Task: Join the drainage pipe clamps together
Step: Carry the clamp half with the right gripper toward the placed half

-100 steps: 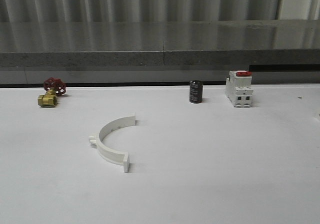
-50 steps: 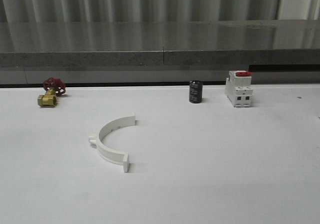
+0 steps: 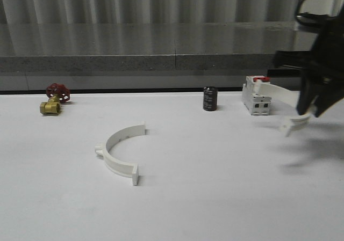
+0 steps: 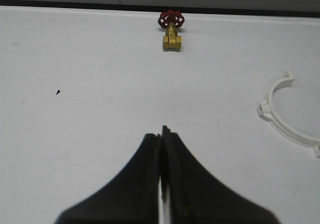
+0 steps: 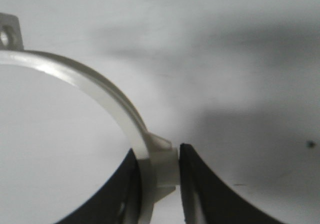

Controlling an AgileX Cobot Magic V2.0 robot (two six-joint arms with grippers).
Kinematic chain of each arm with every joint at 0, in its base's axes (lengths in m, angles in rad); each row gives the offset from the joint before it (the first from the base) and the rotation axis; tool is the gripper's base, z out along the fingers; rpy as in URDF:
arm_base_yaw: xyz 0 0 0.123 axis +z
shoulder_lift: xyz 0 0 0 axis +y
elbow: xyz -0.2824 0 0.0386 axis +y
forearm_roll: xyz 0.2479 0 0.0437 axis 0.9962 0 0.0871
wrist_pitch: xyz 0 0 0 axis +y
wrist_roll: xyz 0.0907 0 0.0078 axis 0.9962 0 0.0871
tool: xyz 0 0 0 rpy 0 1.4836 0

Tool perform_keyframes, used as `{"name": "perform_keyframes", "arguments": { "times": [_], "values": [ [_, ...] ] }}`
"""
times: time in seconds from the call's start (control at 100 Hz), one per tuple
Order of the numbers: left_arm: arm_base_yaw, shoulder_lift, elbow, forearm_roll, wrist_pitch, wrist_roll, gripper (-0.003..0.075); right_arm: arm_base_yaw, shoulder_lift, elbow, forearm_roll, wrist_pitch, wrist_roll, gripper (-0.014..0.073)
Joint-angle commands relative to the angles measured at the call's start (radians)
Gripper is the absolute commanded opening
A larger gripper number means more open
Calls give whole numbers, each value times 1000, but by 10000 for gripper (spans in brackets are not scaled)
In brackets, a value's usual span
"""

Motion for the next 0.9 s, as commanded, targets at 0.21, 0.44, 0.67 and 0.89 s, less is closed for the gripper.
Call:
{"name": "perform_keyframes", "arguments": {
  "times": [0.21, 0.44, 0.67, 0.89],
  "values": [
    [2, 4, -26, -15, -78, 1, -21, 344, -19, -50, -313, -123, 518, -35],
    [2, 4, -26, -16, -78, 1, -21, 446, 96, -143, -338, -100, 580, -35],
    [2, 4, -26, -17, -78, 1, -21, 485, 169, -230, -338, -80, 606, -35],
    [2, 4, -26, -17, -78, 1, -21, 501, 196, -240, -338, -84, 639, -35]
  ]
}}
